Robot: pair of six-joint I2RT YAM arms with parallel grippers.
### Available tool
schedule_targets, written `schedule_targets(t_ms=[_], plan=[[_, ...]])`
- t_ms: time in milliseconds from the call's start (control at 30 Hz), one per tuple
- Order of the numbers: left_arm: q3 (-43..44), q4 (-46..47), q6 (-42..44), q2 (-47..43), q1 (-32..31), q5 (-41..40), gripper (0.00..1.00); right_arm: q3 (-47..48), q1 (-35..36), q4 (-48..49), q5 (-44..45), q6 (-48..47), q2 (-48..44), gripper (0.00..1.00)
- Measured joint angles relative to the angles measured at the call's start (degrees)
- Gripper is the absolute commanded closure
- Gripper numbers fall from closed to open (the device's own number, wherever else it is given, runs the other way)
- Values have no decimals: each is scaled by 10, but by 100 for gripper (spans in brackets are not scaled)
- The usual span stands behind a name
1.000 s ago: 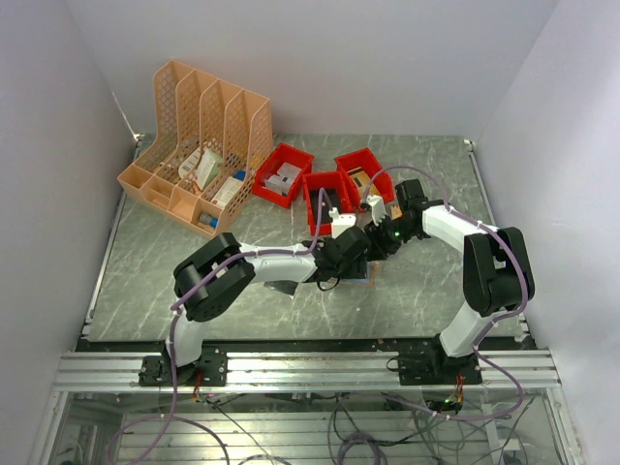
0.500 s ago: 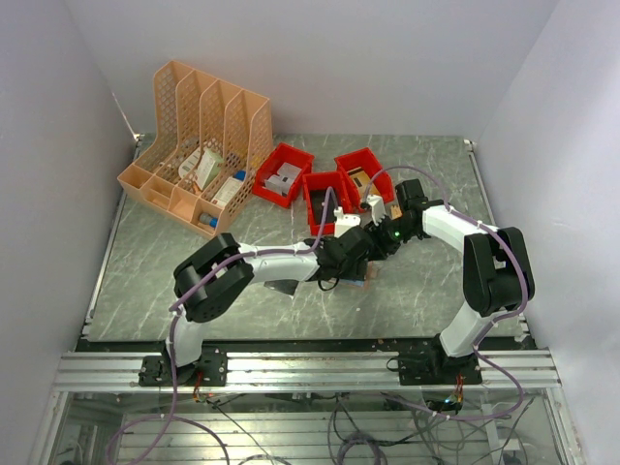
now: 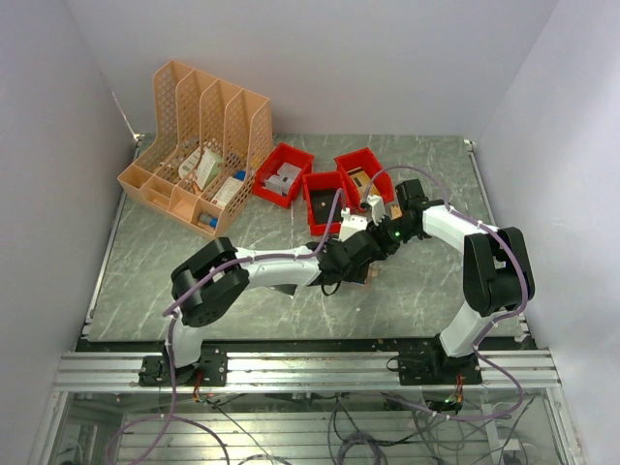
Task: Put the credit cards into the card holder
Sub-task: Insert the credit card into the card holder.
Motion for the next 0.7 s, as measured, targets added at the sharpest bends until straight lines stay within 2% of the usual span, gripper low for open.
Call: schedule_targets(t_ms=[233,433,567,633,700], plan=[[-80,45,10,-83,-1,-33,42,0,-3,-18,-21,-28,0,69],[-139,87,30,-137,1,-51,65,0,-3,-34,-37,-54,0,76],[-168,120,40,-149,15,-34,87,0,-3,-41,-41,-67,0,81],[-176,128,40,-148,30,-14,92,0,-3,-43,-41,-70,0,84],[-177,132,40,-141,55,12,93,0,-3,-47,-40,-74,1,89]])
